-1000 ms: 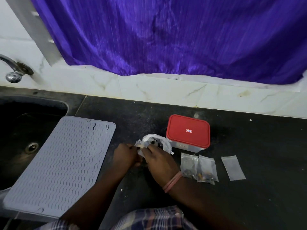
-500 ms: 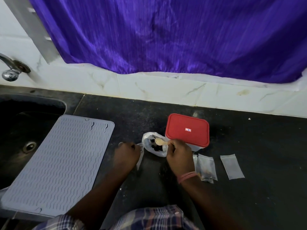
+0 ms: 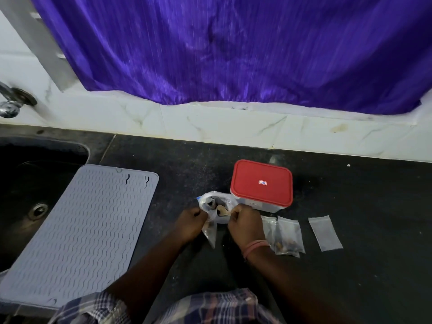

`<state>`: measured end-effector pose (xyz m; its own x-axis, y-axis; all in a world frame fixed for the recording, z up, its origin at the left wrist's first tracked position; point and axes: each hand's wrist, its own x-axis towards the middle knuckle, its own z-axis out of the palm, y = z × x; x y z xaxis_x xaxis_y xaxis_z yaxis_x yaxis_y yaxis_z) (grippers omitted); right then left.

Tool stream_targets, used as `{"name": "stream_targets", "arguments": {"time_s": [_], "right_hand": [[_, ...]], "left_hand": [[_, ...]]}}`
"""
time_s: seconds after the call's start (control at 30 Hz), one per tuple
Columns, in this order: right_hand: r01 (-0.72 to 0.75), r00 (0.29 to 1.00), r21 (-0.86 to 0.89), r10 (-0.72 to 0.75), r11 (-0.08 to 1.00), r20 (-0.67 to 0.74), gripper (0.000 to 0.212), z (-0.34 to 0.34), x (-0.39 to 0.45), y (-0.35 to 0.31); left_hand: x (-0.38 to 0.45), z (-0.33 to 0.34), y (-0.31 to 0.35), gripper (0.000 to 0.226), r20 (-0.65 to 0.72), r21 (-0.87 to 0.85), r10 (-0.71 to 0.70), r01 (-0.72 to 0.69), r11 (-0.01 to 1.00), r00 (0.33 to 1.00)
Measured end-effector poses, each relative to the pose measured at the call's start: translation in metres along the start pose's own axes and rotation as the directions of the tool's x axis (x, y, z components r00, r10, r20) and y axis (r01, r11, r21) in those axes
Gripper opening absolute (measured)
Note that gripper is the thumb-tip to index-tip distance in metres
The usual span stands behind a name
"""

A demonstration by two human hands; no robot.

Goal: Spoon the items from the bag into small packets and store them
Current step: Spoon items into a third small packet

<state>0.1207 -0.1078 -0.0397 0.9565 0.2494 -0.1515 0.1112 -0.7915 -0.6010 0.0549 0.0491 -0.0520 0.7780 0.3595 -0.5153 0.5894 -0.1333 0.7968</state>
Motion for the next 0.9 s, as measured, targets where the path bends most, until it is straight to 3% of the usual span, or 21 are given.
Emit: {"name": "stream_targets", "arguments": {"time_s": [0.17, 0.23, 0.33, 0.43, 0.6, 0.77, 0.9], "right_hand": [[-0.018, 0.999, 0.044, 0.016, 0.999, 0.047, 0.017, 0.005, -0.003, 0.000], [-0.087, 0.996, 0.097, 0.083, 0.991, 0.045, 0.015, 0.009, -0.003, 0.005], [-0.268, 0.960, 0.325, 0.280, 0.907, 0.013, 0.022, 0.008, -0.002, 0.012], [-0.382, 0.913, 0.518, 0.401, 0.765, 0.082, 0.026, -0.005, 0.000, 0.010], [-0.426, 0.888, 0.612, 0.437, 0.666, 0.142, 0.021, -0.008, -0.002, 0.011], [-0.442, 0.872, 0.655, 0.466, 0.613, 0.152, 0.019, -0.015, -0.003, 0.012], [-0.371, 0.904, 0.720, 0.406, 0.586, 0.135, 0.018, -0.021, -0.006, 0.004]], "left_hand": [[0.009, 0.008, -0.006, 0.032, 0.017, -0.033, -0.011, 0.011, 0.999, 1.000], [0.010, 0.008, -0.007, 0.029, 0.011, -0.047, -0.011, 0.011, 0.999, 1.000], [0.010, 0.008, -0.010, 0.029, -0.010, -0.031, -0.009, 0.009, 0.999, 1.000], [0.009, 0.004, -0.007, 0.032, -0.042, -0.021, -0.029, 0.028, 0.999, 0.999], [-0.001, -0.006, 0.003, 0.028, -0.049, 0.039, -0.042, 0.044, 0.998, 0.998], [-0.006, -0.024, 0.022, 0.022, -0.160, 0.251, -0.024, 0.064, 0.966, 0.987], [-0.012, -0.034, 0.039, 0.021, -0.213, 0.361, 0.015, 0.064, 0.931, 0.977]]}}
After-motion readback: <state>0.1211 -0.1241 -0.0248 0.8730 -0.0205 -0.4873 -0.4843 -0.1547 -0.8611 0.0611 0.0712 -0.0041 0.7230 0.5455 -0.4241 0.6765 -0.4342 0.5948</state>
